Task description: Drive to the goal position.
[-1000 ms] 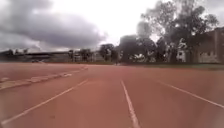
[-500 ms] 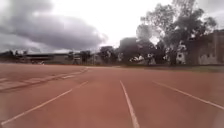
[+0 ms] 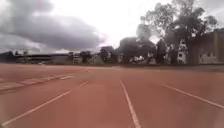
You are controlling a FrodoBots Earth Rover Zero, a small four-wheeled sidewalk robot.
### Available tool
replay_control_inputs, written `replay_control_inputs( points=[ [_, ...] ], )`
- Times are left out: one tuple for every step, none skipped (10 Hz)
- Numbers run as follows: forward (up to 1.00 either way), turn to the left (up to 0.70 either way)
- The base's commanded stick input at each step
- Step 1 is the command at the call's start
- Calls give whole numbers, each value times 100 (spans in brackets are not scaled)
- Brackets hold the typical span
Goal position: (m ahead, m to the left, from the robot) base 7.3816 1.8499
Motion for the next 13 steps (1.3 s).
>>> replay_control_inputs(
  points=[
    [45, 0],
    [45, 0],
    [45, 0],
    [45, 0],
    [45, 0],
    [45, 0],
    [45, 0],
    [45, 0],
    [45, 0],
    [45, 0],
    [45, 0],
    [45, 0],
    [45, 0]
  ],
)
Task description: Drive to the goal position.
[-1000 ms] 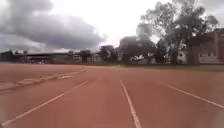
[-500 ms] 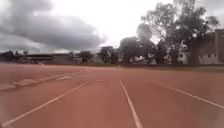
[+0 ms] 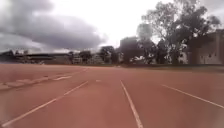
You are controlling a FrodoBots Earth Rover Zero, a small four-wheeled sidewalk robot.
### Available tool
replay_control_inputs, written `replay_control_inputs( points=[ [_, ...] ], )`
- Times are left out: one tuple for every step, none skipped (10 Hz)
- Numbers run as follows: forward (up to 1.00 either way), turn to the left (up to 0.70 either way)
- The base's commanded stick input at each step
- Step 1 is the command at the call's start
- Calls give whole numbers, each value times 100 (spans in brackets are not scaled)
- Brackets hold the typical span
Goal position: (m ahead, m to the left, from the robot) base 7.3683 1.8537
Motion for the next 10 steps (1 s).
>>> replay_control_inputs(
  points=[
    [45, 0],
    [45, 0],
    [45, 0],
    [45, 0],
    [45, 0],
    [45, 0],
    [45, 0],
    [45, 0],
    [45, 0],
    [45, 0]
  ],
)
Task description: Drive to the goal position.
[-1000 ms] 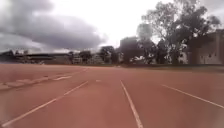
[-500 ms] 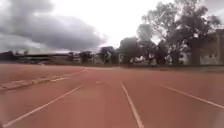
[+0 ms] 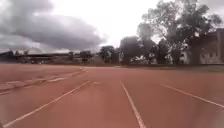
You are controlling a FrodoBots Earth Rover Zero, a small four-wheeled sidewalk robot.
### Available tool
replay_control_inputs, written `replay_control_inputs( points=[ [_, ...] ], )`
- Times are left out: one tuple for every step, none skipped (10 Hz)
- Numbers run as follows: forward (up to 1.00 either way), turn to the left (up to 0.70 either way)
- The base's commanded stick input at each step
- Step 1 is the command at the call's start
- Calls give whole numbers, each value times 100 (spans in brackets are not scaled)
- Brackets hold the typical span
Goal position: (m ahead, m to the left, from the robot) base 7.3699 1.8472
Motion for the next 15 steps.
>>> replay_control_inputs(
  points=[
    [45, 0],
    [45, 0],
    [45, 0],
    [45, 0],
    [45, 0],
    [45, 0],
    [45, 0],
    [45, 0],
    [45, 0],
    [45, 0],
    [45, 0],
    [45, 0],
    [45, 0],
    [45, 0],
    [45, 0]
  ],
)
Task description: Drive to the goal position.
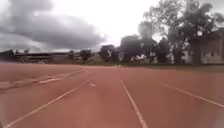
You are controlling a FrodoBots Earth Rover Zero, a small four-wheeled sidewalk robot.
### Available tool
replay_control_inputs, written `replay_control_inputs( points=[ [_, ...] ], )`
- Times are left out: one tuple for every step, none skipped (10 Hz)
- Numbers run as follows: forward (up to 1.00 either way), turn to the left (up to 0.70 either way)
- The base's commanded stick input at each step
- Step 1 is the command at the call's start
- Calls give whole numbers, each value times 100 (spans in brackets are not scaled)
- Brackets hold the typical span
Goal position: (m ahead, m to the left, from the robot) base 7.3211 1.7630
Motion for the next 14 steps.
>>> replay_control_inputs(
  points=[
    [45, 0],
    [45, 0],
    [45, 0],
    [45, 0],
    [45, 0],
    [45, 0],
    [45, 0],
    [45, 0],
    [45, 0],
    [45, 0],
    [45, 0],
    [45, 0],
    [45, 0],
    [45, 0]
  ],
)
